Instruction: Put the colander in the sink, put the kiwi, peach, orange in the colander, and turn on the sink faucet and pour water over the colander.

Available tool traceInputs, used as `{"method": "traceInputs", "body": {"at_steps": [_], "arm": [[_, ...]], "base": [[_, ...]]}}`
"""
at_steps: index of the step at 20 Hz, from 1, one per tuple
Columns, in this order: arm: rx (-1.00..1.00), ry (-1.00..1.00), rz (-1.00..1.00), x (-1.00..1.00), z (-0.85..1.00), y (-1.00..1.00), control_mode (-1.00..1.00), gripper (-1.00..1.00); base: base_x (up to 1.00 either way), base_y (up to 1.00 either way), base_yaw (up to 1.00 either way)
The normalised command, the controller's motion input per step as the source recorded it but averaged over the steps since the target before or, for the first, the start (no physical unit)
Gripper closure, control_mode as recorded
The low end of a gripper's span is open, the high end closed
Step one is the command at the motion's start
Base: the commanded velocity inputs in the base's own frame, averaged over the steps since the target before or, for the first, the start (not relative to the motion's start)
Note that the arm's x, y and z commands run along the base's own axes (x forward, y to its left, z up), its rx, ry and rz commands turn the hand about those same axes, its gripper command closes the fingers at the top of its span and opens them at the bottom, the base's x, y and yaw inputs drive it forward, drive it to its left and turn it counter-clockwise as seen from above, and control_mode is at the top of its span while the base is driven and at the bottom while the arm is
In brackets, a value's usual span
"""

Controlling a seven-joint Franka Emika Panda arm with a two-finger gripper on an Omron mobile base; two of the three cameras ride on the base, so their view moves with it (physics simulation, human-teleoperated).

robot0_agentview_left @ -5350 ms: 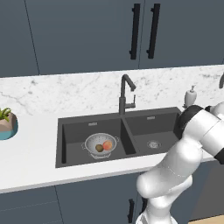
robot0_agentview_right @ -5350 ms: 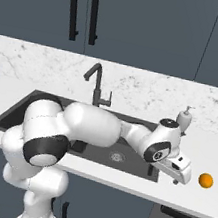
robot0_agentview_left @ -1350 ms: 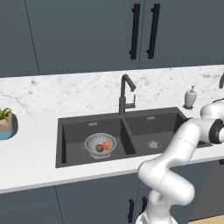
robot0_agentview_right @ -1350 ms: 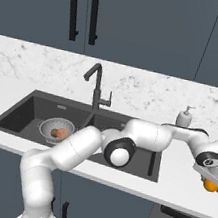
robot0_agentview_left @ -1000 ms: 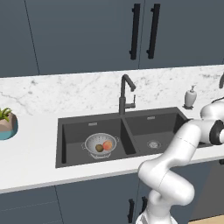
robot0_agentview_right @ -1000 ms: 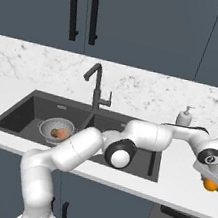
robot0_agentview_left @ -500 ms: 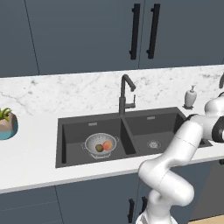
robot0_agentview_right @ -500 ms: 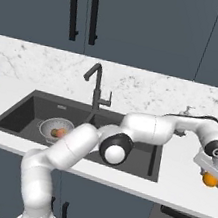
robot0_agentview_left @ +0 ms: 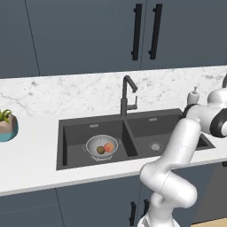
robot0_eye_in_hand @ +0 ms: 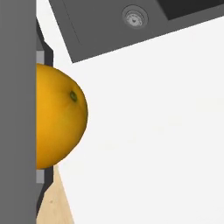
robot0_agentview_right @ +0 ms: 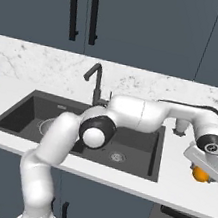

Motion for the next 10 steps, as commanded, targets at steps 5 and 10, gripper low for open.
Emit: {"method": "traceInputs", "body": {"at_steps": [5, 10], "arm": [[-0.11, 0.00, 0.01, -0.29, 0.23, 0.94, -1.00, 1.00], [-0.01, 0.02, 0.03, -0.13, 0.42, 0.88, -1.00, 1.00]], "base": [[0.00, 0.00, 0.00], [0.00, 0.00, 0.00]]}}
